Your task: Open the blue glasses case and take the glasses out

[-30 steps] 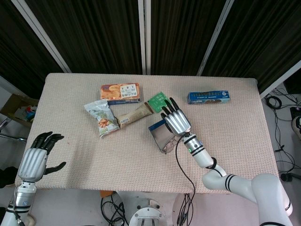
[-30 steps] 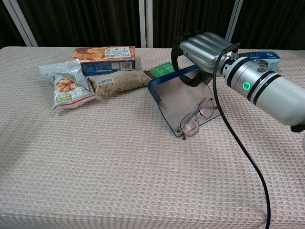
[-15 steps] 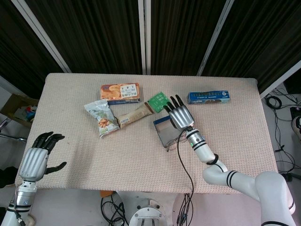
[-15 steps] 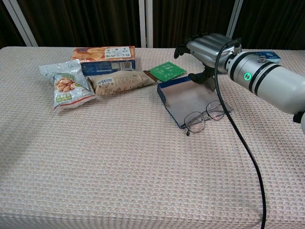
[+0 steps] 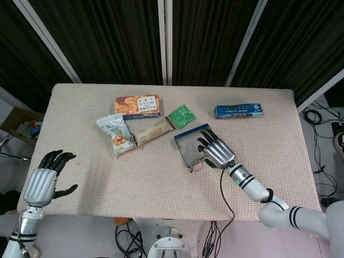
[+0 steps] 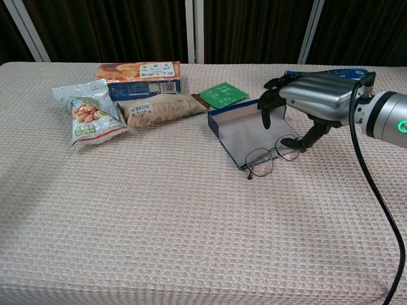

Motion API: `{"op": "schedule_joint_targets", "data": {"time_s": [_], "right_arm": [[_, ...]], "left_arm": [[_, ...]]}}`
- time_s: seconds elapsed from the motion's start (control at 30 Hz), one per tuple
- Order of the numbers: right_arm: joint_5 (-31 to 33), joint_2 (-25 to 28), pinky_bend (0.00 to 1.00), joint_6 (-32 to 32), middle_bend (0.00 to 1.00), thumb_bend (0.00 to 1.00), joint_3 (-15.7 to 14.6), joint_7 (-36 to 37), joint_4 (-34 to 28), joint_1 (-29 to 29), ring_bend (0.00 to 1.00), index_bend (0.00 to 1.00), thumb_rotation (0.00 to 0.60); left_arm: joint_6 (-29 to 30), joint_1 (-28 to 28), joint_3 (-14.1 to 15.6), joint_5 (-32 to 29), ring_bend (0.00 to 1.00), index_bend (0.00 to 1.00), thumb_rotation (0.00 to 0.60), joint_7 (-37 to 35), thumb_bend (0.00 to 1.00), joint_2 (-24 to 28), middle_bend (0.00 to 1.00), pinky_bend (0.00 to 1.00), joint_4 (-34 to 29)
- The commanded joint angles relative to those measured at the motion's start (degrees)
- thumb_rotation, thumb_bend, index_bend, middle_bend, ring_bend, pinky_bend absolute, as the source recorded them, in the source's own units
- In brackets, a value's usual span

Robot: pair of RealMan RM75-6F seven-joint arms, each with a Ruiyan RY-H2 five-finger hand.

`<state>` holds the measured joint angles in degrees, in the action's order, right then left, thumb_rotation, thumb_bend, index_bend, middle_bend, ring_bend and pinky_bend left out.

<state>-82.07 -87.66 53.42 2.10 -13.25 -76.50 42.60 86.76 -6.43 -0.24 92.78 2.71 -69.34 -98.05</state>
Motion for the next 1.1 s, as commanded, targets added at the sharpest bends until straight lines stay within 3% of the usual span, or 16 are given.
{"op": "schedule_joint_targets", "data": {"time_s": [0.03,0.43,0.93,1.1], "right_arm": [[-0.86,-1.09,0.00,-0.71,0.21,0.32,-0.81,1.30,1.78,-0.38,0.00,0.42,0.600],[-2.62,-4.95,0.00,-0.87,0.22,0.33,-0.38,3.02,7.40,0.41,0.00,0.46,0.600],[-2.96,-6.96,0.00,-0.89,0.25,0.39,0.01,3.64,10.61,0.57,0.01,0.62,0.600],[-4.51,-5.48,0.00,0.45,0.28,0.44,-0.26,4.03,8.87,0.52,0.02,0.69,0.600]], "left_arm": [[0.05,-0.02,0.04,0.19,0.12,0.23,0.600,0.16,0.03,-0.08,0.22,0.14,-0.16],[0.68,0.55,0.20,0.03,0.12,0.23,0.600,0.27,0.03,0.17,0.22,0.14,-0.38],[1.13,0.93,0.27,0.08,0.12,0.23,0.600,-0.25,0.03,0.04,0.22,0.14,0.26],[1.34,1.04,0.24,0.13,0.12,0.23,0.600,-0.35,0.03,0.20,0.22,0.14,0.22]]}}
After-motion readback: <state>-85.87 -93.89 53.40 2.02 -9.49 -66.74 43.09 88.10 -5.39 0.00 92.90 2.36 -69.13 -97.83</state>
